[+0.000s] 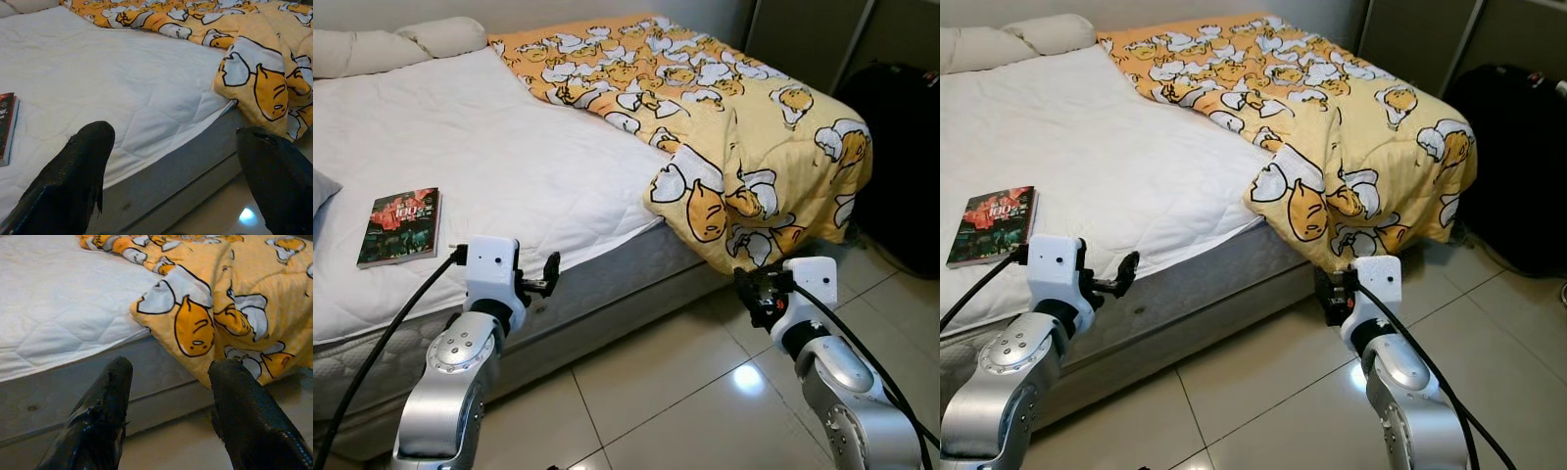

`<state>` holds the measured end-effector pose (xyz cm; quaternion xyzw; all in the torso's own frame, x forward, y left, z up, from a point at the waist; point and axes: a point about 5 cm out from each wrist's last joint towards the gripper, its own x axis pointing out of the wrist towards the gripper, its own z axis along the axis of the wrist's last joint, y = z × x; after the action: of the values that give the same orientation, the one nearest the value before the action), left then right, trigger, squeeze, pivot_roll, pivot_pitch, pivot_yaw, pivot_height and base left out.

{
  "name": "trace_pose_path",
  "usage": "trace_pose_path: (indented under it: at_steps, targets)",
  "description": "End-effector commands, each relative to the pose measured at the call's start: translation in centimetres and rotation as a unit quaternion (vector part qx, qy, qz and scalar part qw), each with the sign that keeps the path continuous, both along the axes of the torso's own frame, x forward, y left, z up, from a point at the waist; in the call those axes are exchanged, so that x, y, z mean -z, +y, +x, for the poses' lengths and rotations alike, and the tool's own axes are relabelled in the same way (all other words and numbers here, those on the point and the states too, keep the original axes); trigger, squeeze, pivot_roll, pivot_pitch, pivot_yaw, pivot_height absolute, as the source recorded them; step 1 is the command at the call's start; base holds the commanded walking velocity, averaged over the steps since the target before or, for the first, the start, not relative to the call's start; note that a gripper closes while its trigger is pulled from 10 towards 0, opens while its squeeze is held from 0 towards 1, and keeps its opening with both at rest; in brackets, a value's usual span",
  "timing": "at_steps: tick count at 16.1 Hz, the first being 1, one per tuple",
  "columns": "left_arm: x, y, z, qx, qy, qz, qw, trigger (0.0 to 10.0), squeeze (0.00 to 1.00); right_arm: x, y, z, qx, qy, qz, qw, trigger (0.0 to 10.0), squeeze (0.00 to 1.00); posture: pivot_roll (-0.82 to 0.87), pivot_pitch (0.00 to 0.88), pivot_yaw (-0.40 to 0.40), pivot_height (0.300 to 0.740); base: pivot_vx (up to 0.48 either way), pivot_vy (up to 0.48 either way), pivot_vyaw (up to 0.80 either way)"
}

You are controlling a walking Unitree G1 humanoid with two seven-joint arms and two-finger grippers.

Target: Clean up the room

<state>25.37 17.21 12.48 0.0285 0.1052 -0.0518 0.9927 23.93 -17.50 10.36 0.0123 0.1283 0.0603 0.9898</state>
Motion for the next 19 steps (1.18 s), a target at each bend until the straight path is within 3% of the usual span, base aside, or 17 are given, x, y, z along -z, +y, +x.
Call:
trace_pose_path:
  at_steps: [1,4,8,17,19]
  targets:
    - [-0.1,0.2,0.2,0.000,-0.005,-0.001,1.000,10.0,0.00,-0.3,-0.5,-0.1,0.015,-0.004,-0.006,1.000,10.0,0.00,-0.09,0.000,0.050,0.740,0.240,0.000,-0.56]
    - [-0.2,0.9,-0.2,-0.004,-0.015,0.017,1.000,10.0,0.00,-0.3,-1.1,-0.1,0.034,-0.012,-0.022,0.999,10.0,0.00,-0.08,0.000,0.043,0.740,0.255,0.000,-0.38]
    - [-0.2,1.6,-0.6,-0.014,-0.015,0.025,0.999,10.0,0.00,-0.3,-0.7,0.6,0.036,-0.019,-0.045,0.998,10.0,0.00,-0.07,0.000,0.028,0.740,0.255,0.000,0.00]
    - [-0.4,2.0,-1.0,-0.033,-0.022,0.020,0.999,10.0,0.00,-0.4,-0.3,1.2,0.030,-0.021,-0.001,0.999,10.0,0.00,-0.04,0.000,0.013,0.740,0.296,0.000,0.00]
    - [-0.4,1.9,-1.2,-0.032,-0.020,0.022,0.999,10.0,0.00,-0.4,-0.4,1.5,0.039,-0.023,0.007,0.999,10.0,0.00,-0.03,0.000,0.001,0.740,0.324,0.000,-0.80]
